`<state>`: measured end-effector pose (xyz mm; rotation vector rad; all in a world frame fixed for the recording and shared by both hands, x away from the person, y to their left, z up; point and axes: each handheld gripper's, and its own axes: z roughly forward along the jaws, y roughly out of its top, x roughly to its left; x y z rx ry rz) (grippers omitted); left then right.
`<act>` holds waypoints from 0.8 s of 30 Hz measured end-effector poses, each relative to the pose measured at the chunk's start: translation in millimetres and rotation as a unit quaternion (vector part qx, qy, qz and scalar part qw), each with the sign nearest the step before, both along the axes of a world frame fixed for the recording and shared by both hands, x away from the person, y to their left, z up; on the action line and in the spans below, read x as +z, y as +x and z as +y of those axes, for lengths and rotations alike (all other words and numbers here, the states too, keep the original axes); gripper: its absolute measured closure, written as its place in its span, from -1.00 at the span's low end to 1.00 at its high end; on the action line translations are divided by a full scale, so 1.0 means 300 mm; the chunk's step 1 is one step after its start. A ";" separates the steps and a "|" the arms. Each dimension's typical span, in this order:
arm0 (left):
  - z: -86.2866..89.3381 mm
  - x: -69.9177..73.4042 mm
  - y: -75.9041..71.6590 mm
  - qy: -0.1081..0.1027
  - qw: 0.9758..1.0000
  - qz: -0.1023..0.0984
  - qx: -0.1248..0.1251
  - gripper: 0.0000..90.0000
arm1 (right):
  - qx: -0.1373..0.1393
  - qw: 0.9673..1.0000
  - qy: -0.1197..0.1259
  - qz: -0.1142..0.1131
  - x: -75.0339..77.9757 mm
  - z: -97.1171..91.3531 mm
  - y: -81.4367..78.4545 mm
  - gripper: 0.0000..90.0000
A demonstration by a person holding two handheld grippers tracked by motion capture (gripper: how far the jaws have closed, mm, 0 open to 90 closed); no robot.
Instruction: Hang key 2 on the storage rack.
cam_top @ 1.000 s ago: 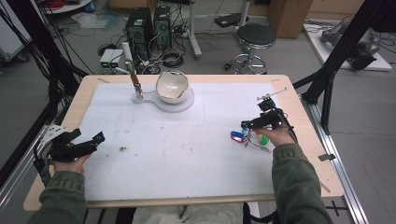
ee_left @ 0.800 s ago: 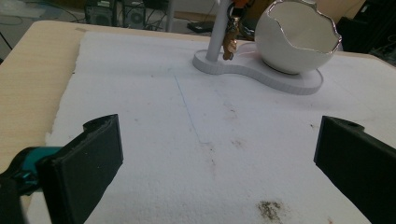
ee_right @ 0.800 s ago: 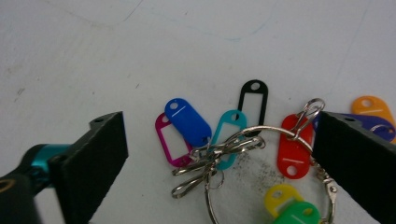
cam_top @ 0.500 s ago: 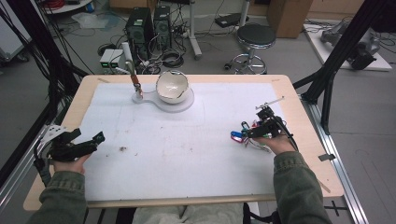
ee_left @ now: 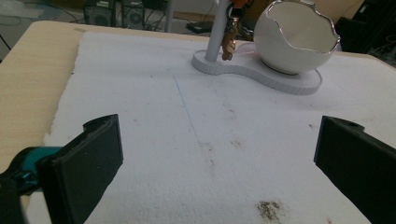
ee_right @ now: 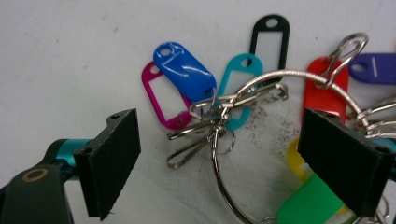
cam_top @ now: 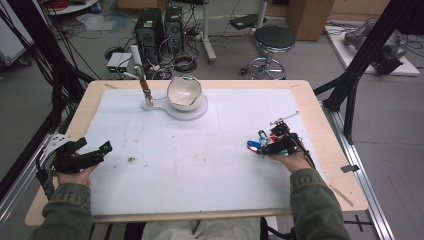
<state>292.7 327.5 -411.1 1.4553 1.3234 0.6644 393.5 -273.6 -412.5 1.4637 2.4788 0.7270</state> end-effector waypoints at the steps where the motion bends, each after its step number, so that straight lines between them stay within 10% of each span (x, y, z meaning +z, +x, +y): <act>1: -0.001 0.000 0.000 -0.001 1.000 0.000 0.000 -0.96 | 0.002 1.000 0.000 -0.005 -0.007 -0.002 -0.004 -0.66; 24: -0.004 0.000 0.004 0.000 1.000 0.000 -0.002 -0.96 | 0.003 0.997 -0.044 -0.061 -0.032 0.018 -0.060 0.65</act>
